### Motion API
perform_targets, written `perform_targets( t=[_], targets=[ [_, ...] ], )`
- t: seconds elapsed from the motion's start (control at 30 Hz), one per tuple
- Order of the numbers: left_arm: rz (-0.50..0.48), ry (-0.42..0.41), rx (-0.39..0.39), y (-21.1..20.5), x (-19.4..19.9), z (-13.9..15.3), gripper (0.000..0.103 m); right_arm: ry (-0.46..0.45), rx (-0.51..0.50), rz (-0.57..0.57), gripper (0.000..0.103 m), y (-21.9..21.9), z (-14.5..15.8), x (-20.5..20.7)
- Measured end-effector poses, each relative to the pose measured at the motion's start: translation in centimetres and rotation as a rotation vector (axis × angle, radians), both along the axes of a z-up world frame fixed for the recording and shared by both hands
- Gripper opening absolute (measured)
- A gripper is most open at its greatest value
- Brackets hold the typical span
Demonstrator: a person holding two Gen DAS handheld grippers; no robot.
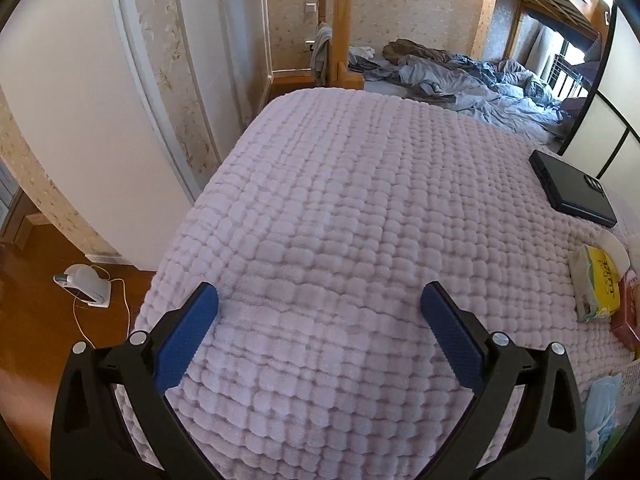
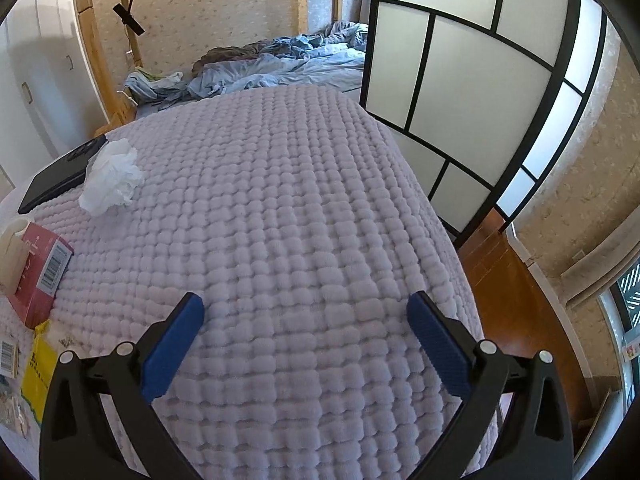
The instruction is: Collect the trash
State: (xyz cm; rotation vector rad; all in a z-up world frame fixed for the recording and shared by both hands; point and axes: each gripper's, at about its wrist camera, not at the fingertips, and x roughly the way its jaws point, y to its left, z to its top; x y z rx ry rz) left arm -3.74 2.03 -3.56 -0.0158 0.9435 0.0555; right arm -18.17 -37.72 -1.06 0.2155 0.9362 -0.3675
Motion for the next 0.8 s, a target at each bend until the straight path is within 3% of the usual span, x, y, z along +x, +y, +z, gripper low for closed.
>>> perform_targets(
  t=[0.8],
  targets=[
    [0.002,0.0,0.001,0.22,-0.2,0.0,0.102,0.0,0.001,0.008,0.099,-0.08,0.19,-0.38]
  ],
)
